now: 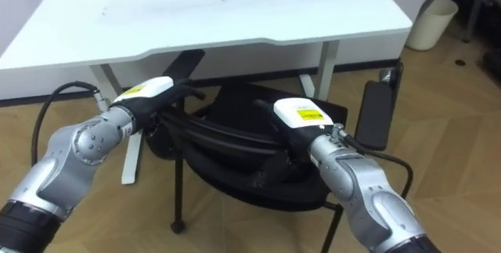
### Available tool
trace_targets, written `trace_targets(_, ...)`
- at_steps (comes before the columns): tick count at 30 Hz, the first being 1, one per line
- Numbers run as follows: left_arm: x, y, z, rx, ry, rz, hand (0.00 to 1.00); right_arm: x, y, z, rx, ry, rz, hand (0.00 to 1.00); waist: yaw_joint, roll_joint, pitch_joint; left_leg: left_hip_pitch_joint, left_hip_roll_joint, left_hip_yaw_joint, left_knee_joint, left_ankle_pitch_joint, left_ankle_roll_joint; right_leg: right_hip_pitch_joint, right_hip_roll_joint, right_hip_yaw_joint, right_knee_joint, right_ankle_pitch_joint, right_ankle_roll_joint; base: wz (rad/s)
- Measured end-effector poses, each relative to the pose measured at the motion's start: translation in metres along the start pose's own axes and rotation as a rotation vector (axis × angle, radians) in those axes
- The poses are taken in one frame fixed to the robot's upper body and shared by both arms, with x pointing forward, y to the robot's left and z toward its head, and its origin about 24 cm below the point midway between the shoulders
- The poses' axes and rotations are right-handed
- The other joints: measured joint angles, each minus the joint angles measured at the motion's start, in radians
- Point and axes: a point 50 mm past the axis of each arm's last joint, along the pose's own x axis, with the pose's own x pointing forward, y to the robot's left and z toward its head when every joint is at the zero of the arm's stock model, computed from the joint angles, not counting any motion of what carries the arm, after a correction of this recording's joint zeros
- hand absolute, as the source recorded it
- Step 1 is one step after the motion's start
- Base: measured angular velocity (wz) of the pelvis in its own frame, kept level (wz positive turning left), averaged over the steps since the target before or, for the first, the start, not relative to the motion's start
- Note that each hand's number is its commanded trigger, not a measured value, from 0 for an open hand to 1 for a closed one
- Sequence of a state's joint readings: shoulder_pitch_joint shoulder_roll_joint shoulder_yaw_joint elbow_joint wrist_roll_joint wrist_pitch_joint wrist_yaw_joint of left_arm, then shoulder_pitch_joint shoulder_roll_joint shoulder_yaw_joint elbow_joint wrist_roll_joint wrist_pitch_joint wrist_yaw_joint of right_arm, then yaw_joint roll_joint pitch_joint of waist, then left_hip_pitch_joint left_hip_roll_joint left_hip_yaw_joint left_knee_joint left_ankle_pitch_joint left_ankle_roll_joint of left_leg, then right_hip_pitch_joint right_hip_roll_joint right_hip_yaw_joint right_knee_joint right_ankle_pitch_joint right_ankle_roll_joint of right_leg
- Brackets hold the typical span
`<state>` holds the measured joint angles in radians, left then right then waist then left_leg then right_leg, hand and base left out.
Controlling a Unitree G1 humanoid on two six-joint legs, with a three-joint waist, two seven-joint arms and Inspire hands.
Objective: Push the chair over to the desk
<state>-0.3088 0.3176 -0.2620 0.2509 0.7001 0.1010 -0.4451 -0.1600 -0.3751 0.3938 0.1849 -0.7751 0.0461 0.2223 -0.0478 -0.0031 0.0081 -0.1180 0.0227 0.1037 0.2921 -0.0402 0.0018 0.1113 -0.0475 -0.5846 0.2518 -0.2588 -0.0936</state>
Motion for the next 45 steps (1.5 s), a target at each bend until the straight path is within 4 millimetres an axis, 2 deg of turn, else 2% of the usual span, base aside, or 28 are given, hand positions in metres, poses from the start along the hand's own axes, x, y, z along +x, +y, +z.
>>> trace_targets(4,0.000,-0.002,0.000,-0.018,-0.004,-0.004,0.00,0.001,0.000,-0.001,0.023,0.016,0.007,0.00,0.001,0.002,0.0003,0.016,-0.012,-0.010,-0.021,0.004,0.006,0.019,-0.002,0.001,-0.016,0.003,0.015,0.05)
trace_targets(13,-0.002,0.005,0.001,-0.053,-0.023,0.009,0.00,-0.001,-0.010,-0.004,0.088,0.008,0.025,0.00,-0.004,0.008,-0.0006,0.011,-0.020,-0.020,-0.025,0.002,0.009,0.022,-0.004,0.004,-0.014,0.007,0.019,0.03)
trace_targets(18,-0.005,0.014,-0.005,-0.072,-0.010,0.042,0.00,-0.004,-0.020,-0.003,0.101,-0.007,0.019,0.00,-0.004,0.020,0.0051,0.001,-0.021,-0.023,-0.033,0.002,0.009,0.018,-0.003,0.004,-0.015,0.006,0.019,0.02)
trace_targets(21,-0.014,0.033,-0.011,-0.078,0.012,0.128,0.00,-0.009,-0.036,-0.002,0.111,-0.025,-0.028,0.00,-0.001,0.024,0.0063,-0.015,-0.023,-0.030,-0.036,0.002,0.009,0.004,-0.003,-0.005,-0.015,0.006,0.019,0.09)
trace_targets(23,-0.025,0.052,-0.013,-0.073,0.018,0.225,0.00,-0.014,-0.051,-0.002,0.095,-0.046,-0.083,0.00,0.002,0.024,0.0062,-0.014,-0.031,-0.039,-0.043,0.009,0.012,0.003,-0.005,-0.011,-0.014,0.006,0.021,0.14)
trace_targets(26,-0.036,0.068,-0.018,-0.051,0.038,0.321,0.00,-0.016,-0.054,0.001,0.079,-0.075,-0.097,0.00,-0.003,0.023,0.0065,-0.009,-0.042,-0.054,-0.056,0.013,0.016,0.022,-0.007,-0.035,-0.033,0.010,0.030,0.22)
trace_targets(31,-0.054,0.086,-0.020,-0.005,0.062,0.460,0.00,-0.021,-0.065,-0.001,0.066,-0.085,-0.143,0.00,0.002,0.017,0.0061,0.007,-0.059,-0.059,-0.072,0.019,0.025,0.030,-0.021,-0.043,-0.032,0.006,0.046,0.11)
trace_targets(33,-0.063,0.096,-0.022,0.029,0.078,0.544,0.00,-0.029,-0.082,-0.003,0.069,-0.089,-0.251,0.00,0.004,0.017,0.0059,0.010,-0.066,-0.065,-0.078,0.021,0.029,0.033,-0.025,-0.043,-0.033,0.007,0.051,0.12)
trace_targets(35,-0.077,0.106,-0.029,0.037,0.088,0.657,0.00,-0.052,-0.117,-0.020,0.112,-0.042,-0.517,0.00,0.016,0.014,0.0044,0.034,-0.073,-0.064,-0.098,0.022,0.035,0.047,-0.029,-0.001,-0.038,0.009,0.058,0.07)
trace_targets(36,-0.082,0.107,-0.032,0.036,0.097,0.691,0.00,-0.060,-0.126,-0.024,0.124,-0.031,-0.587,0.00,0.018,0.011,0.0024,0.040,-0.073,-0.062,-0.103,0.021,0.037,0.052,-0.029,0.007,-0.043,0.008,0.062,-0.03)
trace_targets(38,-0.100,0.110,-0.041,0.043,0.130,0.805,0.00,-0.085,-0.149,-0.037,0.168,-0.006,-0.819,0.00,0.026,-0.002,-0.0076,0.060,-0.086,-0.059,-0.109,0.013,0.044,0.078,-0.028,0.011,-0.067,0.012,0.072,0.00)
trace_targets(40,-0.110,0.112,-0.047,0.060,0.150,0.862,0.00,-0.097,-0.158,-0.046,0.159,0.027,-0.926,0.00,0.025,-0.007,-0.0128,0.062,-0.089,-0.064,-0.101,0.003,0.048,0.084,-0.022,0.035,-0.067,0.013,0.075,0.07)
trace_targets(41,-0.118,0.113,-0.052,0.073,0.168,0.895,0.00,-0.105,-0.161,-0.052,0.161,0.046,-0.987,0.00,0.025,-0.007,-0.0127,0.061,-0.090,-0.064,-0.100,0.000,0.050,0.082,-0.020,0.054,-0.066,0.015,0.077,0.05)
trace_targets(45,-0.143,0.115,-0.073,0.073,0.239,1.025,0.00,-0.133,-0.170,-0.072,0.169,0.118,-1.152,0.00,0.021,-0.005,-0.0134,0.059,-0.092,-0.066,-0.103,-0.005,0.058,0.079,-0.022,0.081,-0.065,0.019,0.085,0.04)
